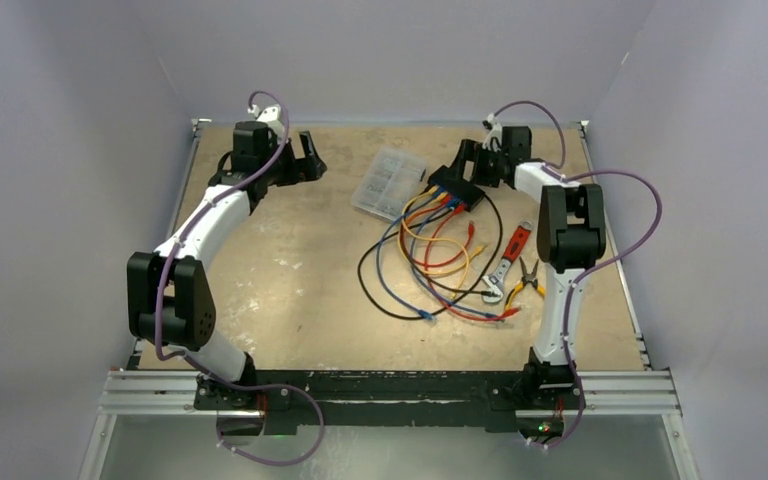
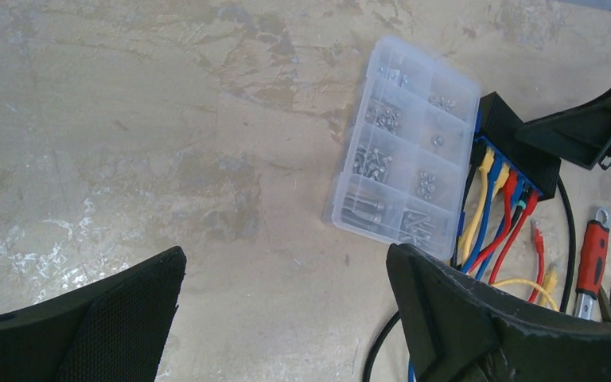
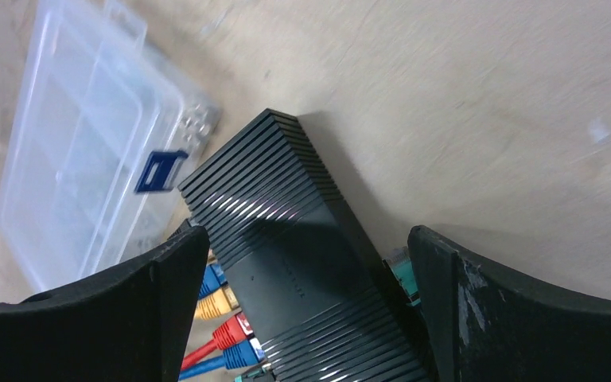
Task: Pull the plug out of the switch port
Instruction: Move the switch port to the center of the board.
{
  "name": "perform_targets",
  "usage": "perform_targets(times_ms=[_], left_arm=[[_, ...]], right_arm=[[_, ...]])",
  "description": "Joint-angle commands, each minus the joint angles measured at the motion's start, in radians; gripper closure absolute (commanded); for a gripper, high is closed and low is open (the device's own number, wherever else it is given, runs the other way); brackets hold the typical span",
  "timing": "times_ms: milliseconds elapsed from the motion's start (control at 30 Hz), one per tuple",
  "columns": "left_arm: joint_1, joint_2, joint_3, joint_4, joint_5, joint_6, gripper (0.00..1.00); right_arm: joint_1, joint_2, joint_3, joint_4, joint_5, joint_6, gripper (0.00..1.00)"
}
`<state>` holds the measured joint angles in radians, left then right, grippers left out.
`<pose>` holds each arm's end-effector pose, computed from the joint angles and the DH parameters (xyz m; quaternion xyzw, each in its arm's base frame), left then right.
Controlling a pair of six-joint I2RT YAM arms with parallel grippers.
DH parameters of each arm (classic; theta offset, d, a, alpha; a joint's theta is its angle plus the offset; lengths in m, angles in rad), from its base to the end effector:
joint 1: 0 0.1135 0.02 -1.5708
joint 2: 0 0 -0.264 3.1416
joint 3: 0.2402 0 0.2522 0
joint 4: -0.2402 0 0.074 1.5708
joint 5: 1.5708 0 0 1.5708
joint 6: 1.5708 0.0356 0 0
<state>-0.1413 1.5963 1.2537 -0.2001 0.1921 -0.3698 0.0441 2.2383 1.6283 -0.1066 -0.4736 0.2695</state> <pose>0.3662 -0.0590 0.2954 -0.0520 0.8665 -0.2045 0.4524 0.4971 0.0382 0.1603 0.0029 0.8901 0.2738 0.3644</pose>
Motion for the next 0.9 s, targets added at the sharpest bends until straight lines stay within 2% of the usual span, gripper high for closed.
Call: perform_targets(times_ms=[0,100,267,367,567,867], left_arm=[[0.009,-0.029,-0.015,0.051,0.034,0.025,0.01],[0.009,-0.012,-0.014,0.041,0.022,0.03,0.01],[0.008,0.0,-0.009,-0.013,-0.039,0.035,0.01],[0.008,-0.009,-0.004,-0.052,-0.046,0.022,0.01],[0.008,-0.101,-0.059,-0.13,-0.089,-0.024,0.01],[0.009,-0.171,-0.218,-0.072,-0.147,-0.09,0.01]], right_arm=[[0.084,-0.075,-0.122,-0.046,-0.145,-0.029,0.01],[0.144,-0.096,-0.172,-0.081,-0.164,-0.057,0.01],[0.219,-0.202,-0.319,-0.036,-0.204,-0.055,0.01],[0.262,-0.287,-0.362,-0.041,-0.168,-0.055,0.01],[0.273,-0.512,-0.441,-0.036,-0.071,-0.043,0.01],[0.273,-0.754,-0.608,0.034,0.034,0.004,0.01]])
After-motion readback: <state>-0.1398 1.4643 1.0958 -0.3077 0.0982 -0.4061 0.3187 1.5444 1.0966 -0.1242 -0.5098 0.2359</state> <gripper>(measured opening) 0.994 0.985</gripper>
